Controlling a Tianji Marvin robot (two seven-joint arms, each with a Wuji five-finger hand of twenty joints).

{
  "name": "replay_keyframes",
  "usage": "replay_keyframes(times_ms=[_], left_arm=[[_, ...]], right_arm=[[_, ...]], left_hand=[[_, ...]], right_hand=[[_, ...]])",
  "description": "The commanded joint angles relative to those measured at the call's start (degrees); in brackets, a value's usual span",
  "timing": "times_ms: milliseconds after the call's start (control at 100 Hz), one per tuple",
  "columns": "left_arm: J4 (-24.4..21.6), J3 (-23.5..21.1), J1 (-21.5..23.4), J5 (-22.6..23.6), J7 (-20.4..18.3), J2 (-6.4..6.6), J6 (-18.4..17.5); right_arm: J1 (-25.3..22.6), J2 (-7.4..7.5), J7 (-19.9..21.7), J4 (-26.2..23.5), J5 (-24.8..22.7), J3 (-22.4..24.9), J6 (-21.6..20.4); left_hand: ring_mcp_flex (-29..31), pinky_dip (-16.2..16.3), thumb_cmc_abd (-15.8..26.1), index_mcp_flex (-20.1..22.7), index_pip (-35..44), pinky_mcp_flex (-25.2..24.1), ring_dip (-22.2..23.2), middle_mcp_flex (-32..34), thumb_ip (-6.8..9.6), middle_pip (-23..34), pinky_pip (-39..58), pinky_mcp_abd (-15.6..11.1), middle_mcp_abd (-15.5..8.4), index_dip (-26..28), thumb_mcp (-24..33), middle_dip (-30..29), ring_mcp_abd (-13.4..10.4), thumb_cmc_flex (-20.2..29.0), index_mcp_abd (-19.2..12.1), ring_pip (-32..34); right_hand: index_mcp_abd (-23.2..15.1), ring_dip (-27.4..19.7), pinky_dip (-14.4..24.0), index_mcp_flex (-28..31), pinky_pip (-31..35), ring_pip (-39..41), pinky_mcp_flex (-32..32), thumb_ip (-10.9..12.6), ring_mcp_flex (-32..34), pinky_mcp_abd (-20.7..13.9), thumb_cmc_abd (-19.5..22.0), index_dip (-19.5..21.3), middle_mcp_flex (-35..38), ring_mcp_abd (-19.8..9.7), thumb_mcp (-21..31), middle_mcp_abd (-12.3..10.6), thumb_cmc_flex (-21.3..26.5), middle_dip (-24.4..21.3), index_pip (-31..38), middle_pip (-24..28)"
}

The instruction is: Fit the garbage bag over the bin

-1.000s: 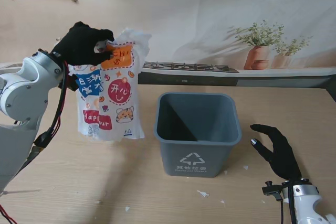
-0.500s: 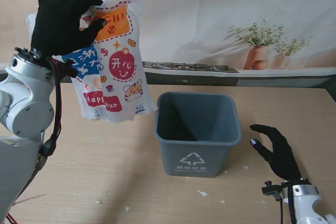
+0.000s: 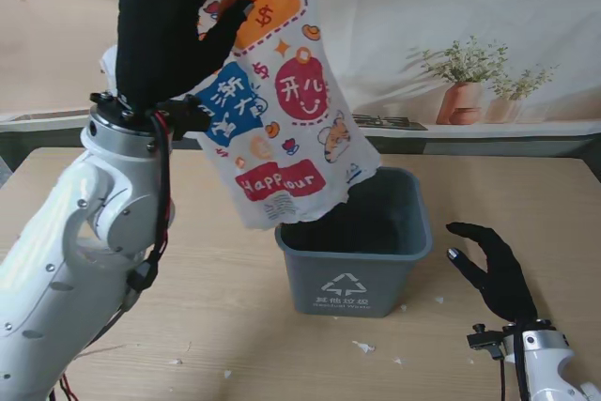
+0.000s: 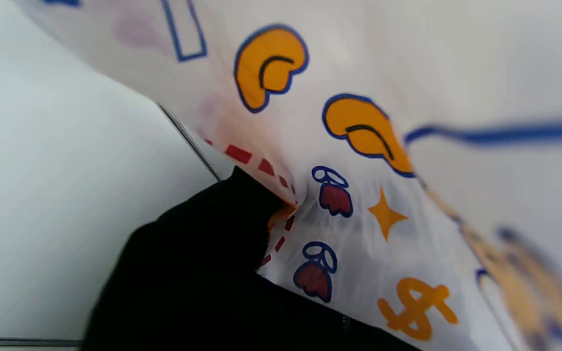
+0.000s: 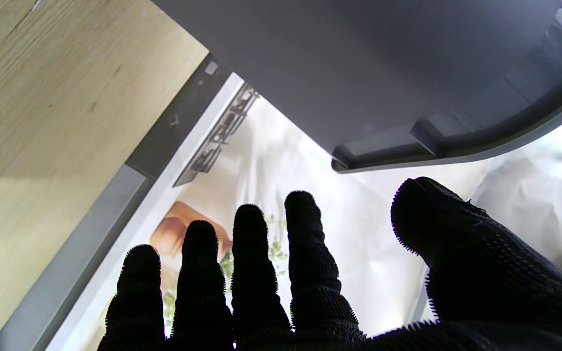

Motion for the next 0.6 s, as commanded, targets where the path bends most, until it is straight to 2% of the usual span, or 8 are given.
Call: replay_keyframes(times_ms=[0,70,250,280,360,590], left_arm=[[0.22,1.08,-1.30,1.40,-0.84,-1.20,-0.35],[1.00,3.51,-2.43,1.61,0.67,-1.57,-0.07],[4.42,7.72,-4.91,4.23,7.08,-2.18,-0.71],[5.44,8.52,-5.69,4.94,8.99,-2.32,-1.04],[8.01,10.64,-7.56,6.48,12.61,-2.61,-0.96],[16.47,17.29,-13.11,6.13,17.93,-4.34,1.03]], right_arm=[[-0.23,-0.40,0.80,0.12,0.34,-0.19,-0.03],[-0.30,-0.46,0.71,0.32,0.60,-0.10,-0.19],[-0.28,-0.69,0.00,1.13,1.06,0.23,-1.04],[-0.27,-0.74,-0.20,1.21,1.08,0.24,-1.16],[-0.37,-0.81,-0.48,1.23,1.15,0.25,-1.34],[-0.89,-0.97,-1.24,1.08,0.84,0.40,-1.82]], left_hand=[[-2.18,0.14,1.41,-2.50,1.80,-0.60,0.84,-1.82,-0.61,1.84,1.54,-0.78,1.92,1.12,-0.39,-1.02,1.27,3.25,2.01,1.44],[-2.62,0.59,1.10,-2.66,1.75,-0.66,0.30,-2.28,-0.63,2.47,2.42,-1.33,1.67,1.56,0.01,-1.86,0.92,3.17,1.70,1.76],[-4.88,1.11,-0.52,-2.85,1.71,-0.49,-0.26,-3.80,-1.20,4.87,3.43,-2.44,2.79,2.34,2.93,-3.89,1.54,2.93,2.35,3.51],[-5.38,1.22,-1.37,-2.68,1.78,-0.53,-0.03,-3.86,-1.60,5.30,3.62,-2.12,3.82,2.39,4.77,-4.01,2.58,2.70,3.25,3.85],[-6.28,1.22,-1.71,-2.93,1.80,-0.63,0.49,-4.17,-1.70,5.45,3.58,-1.63,4.98,2.49,5.39,-3.72,3.64,3.05,4.45,4.11],[-8.28,0.05,-2.33,-2.94,1.70,-0.78,1.95,-5.02,-1.56,5.18,1.21,-0.76,6.43,1.99,6.24,-2.93,4.78,3.67,5.37,4.07]], right_hand=[[-1.75,0.40,1.08,0.40,0.10,0.58,0.00,0.67,0.81,-0.02,1.96,0.40,0.14,-0.05,-0.03,-0.94,-1.74,0.26,-0.12,-0.79],[-1.67,0.41,1.07,0.48,0.09,0.61,0.00,0.67,0.91,-0.03,1.96,0.38,0.18,-0.03,-0.07,-0.94,-1.75,0.26,-0.16,-0.80],[-1.24,0.42,1.08,1.06,0.11,0.64,0.05,0.68,1.05,-0.07,1.94,0.38,0.60,0.03,-0.07,-0.87,-1.68,0.26,-0.13,-0.80],[-1.05,0.44,1.09,1.30,0.13,0.67,0.10,0.68,1.08,-0.03,1.96,0.40,0.80,0.07,-0.05,-0.85,-1.69,0.27,-0.07,-0.78],[-0.94,0.45,1.09,1.55,0.13,0.70,0.12,0.67,1.15,0.10,2.05,0.37,0.88,0.12,-0.07,-0.85,-1.82,0.25,-0.15,-0.85],[-0.80,0.44,1.04,2.04,0.14,0.68,0.30,0.68,1.38,0.21,2.05,0.26,1.26,0.12,-0.12,-1.02,-1.90,0.26,-0.42,-0.92]])
